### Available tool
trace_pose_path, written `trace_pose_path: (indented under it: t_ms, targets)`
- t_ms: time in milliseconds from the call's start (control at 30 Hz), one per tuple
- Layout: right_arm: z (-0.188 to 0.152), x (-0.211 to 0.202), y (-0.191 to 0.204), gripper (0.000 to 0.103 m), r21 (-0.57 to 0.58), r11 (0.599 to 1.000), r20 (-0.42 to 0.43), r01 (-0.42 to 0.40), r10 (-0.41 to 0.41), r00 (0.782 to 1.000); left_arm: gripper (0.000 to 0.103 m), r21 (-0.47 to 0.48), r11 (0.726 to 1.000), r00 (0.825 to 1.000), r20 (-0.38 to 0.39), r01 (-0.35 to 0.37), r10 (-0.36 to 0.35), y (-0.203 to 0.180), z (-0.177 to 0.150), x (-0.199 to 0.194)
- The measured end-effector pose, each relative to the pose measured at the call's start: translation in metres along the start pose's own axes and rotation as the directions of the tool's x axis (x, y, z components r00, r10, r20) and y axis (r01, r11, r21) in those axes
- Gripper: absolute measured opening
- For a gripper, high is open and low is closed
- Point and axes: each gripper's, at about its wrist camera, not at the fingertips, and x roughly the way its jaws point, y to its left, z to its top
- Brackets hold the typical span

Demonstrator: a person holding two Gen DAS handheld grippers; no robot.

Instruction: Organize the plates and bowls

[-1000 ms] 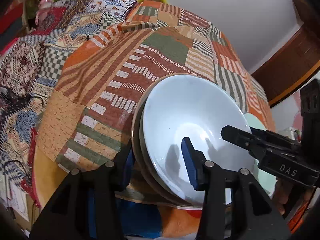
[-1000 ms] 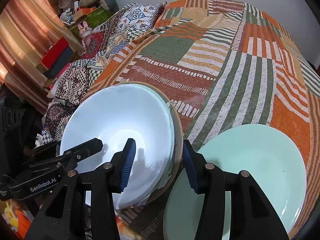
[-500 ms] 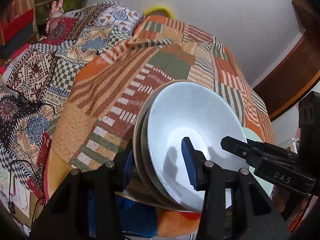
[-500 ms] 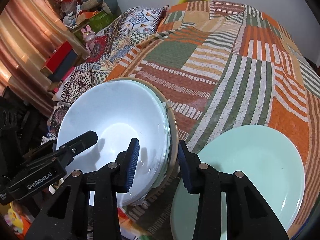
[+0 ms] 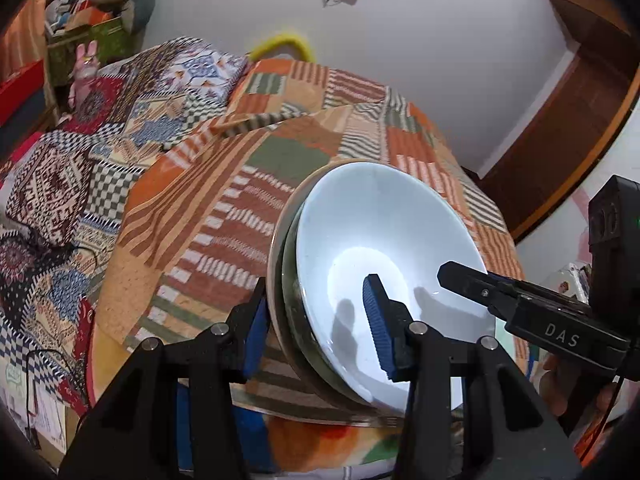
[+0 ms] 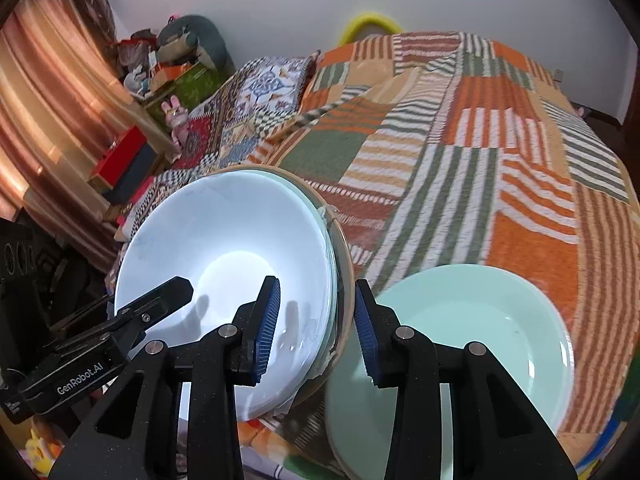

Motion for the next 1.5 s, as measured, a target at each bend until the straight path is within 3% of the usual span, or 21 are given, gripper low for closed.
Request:
trace_pose_path:
  t_ms: [733,1133,1500]
  targets:
    - [-0.023,-0.075,-0.050,0.034,0.104,0.993,0.126,0.063,-0.076,0.989,0.045,0.168,0.981,0.995,-0.033,0.095,-0.091,-0.089,-0.010,-0.008]
    - [-0.044,-0.092,-0.079,0.034,0.178,0.979,0.117,0.098,-0.120,0.986,0.045,0.227,0.966,0.988,-0.111,0.128,-0.105,-0.123,-0.028,0.011]
    - [-0.057,-0.084,-0.095,0.034,0.218,0.968,0.067,0.125,-0.142,0.988,0.045,0.245,0.961,0.978,-0.191,0.132,-0.086,-0.132,-0.039,0.040]
